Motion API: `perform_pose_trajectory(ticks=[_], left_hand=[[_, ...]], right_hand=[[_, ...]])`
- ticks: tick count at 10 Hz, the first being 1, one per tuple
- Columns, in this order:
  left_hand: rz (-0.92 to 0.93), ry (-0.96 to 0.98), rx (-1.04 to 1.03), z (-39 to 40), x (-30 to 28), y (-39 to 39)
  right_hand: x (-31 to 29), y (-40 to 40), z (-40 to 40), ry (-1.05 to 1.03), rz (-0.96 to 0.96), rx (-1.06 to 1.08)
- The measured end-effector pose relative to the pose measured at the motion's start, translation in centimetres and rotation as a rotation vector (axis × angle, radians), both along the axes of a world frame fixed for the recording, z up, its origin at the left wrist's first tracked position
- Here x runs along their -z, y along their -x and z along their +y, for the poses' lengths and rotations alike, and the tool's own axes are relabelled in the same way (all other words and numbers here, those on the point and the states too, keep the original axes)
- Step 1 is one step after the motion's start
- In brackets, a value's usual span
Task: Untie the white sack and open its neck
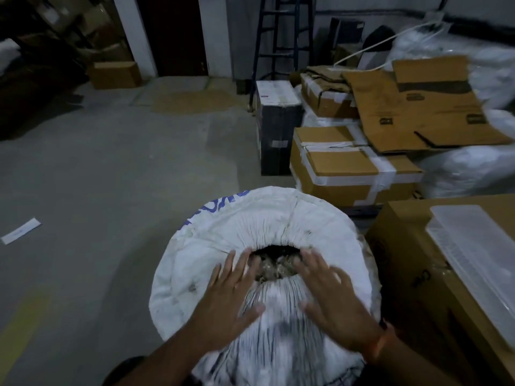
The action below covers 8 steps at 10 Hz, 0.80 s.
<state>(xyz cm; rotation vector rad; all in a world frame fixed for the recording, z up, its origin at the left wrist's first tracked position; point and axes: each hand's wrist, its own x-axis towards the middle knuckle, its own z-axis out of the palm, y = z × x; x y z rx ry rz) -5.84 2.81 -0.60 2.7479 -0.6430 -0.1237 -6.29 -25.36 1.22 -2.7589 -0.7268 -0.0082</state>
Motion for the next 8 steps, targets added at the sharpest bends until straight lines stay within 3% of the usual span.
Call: perform_pose_trajectory(ticks=[1,2,3,5,8], left_hand=[[0.223,-0.192,0.007,-0.4,2.6,4.3],[0.314,-0.298,0.004,-0.4,4.5,5.3],[0.315,-0.297,-0.039,-0.8,4.2,6.3],[0.206,-0.134,-0.102,-2.0,2.2,9.8],[0.080,0.025,-0.206,-1.5,-0.6,12.2]], right_hand=[[4.1,4.2,-0.6,0.298,0.217,0.024],[4.8,4.5,-0.8,0.449,0.348,0.049],[4.8,4.7,-1.3,0.410,0.339,-0.027],[2.6,8.1,0.1,0.207,0.216,0.121],[0.3,11.4,0.8,-0.042,0.216,0.250]])
